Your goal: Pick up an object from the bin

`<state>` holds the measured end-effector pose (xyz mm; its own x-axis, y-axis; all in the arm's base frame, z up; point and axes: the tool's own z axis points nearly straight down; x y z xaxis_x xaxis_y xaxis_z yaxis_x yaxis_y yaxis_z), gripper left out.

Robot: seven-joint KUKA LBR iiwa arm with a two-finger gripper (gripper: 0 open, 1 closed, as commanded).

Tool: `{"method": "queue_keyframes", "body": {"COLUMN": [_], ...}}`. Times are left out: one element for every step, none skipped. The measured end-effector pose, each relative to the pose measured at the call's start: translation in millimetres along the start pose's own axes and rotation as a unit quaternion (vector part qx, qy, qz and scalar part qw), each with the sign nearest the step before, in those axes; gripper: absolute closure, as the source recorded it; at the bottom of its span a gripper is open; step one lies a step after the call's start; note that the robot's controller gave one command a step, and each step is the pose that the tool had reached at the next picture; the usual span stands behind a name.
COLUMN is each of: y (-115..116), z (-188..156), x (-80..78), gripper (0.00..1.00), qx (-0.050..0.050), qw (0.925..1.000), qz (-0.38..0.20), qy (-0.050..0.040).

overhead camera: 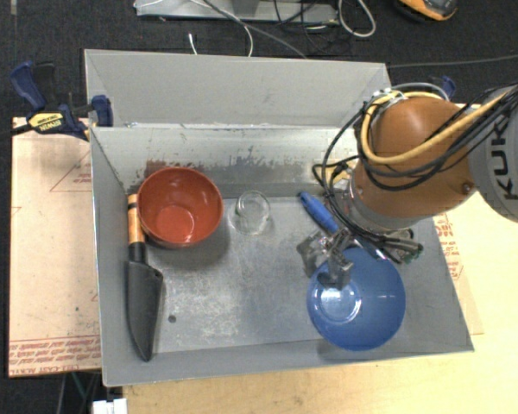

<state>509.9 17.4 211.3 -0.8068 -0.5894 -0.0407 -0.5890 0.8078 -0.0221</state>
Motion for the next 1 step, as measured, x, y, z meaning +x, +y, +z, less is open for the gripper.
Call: {"method": "queue_keyframes", "body": {"y": [7.3], "z": [0.5], "x": [-1.7], "gripper": [1.0], "qx": [0.003], "qw": [1.0], "qz": [-0.005], "qy": [-0.0021]}}
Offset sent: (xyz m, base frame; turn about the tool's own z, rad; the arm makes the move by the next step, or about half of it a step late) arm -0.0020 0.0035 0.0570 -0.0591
